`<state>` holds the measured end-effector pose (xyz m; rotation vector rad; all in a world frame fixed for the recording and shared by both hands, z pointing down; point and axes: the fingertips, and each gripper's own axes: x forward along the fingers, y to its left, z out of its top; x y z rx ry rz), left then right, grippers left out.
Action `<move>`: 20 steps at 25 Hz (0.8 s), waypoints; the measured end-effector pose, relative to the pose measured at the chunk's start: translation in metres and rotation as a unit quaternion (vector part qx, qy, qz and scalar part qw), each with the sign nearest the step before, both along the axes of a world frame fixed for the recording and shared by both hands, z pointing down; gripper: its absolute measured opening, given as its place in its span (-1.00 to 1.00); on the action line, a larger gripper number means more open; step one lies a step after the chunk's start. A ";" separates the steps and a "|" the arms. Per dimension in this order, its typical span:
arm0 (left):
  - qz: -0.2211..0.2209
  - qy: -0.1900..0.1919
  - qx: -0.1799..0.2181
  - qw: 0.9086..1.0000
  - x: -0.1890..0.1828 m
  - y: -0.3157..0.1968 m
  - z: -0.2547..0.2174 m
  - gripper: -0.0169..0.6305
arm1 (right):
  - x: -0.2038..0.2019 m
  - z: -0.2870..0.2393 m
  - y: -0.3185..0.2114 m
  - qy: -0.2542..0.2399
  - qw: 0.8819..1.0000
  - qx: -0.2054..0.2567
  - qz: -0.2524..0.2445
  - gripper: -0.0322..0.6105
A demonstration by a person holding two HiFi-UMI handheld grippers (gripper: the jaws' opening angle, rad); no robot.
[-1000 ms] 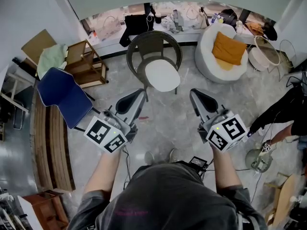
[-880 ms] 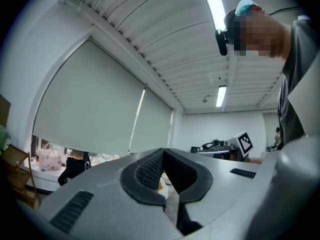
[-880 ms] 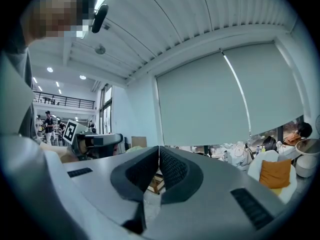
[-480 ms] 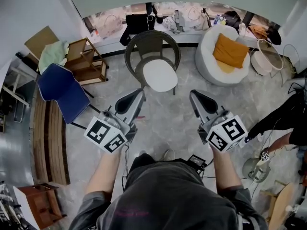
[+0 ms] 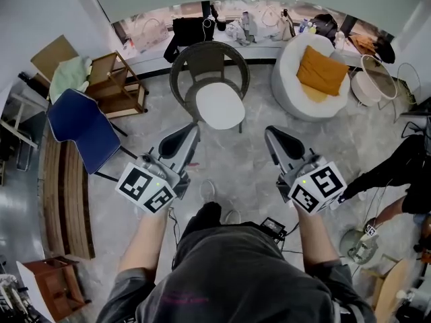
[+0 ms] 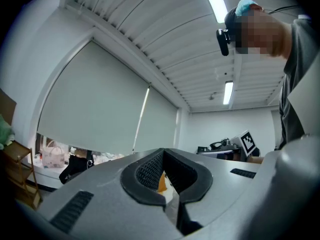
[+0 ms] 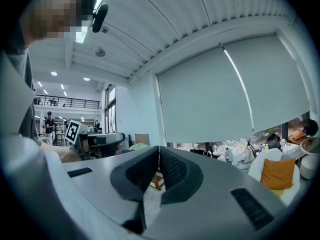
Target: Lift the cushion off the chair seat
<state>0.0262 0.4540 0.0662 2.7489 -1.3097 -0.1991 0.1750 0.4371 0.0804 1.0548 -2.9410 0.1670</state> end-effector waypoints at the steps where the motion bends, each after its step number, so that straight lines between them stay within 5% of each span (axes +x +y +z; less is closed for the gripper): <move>1: 0.001 0.001 0.000 1.000 0.000 -0.005 0.001 -0.92 | 0.000 0.001 -0.004 0.002 1.000 -0.001 0.001 -0.86; 20: 0.009 0.015 -0.027 0.999 -0.059 -0.151 0.029 -0.92 | -0.059 0.026 -0.147 0.021 0.999 -0.030 0.009 -0.86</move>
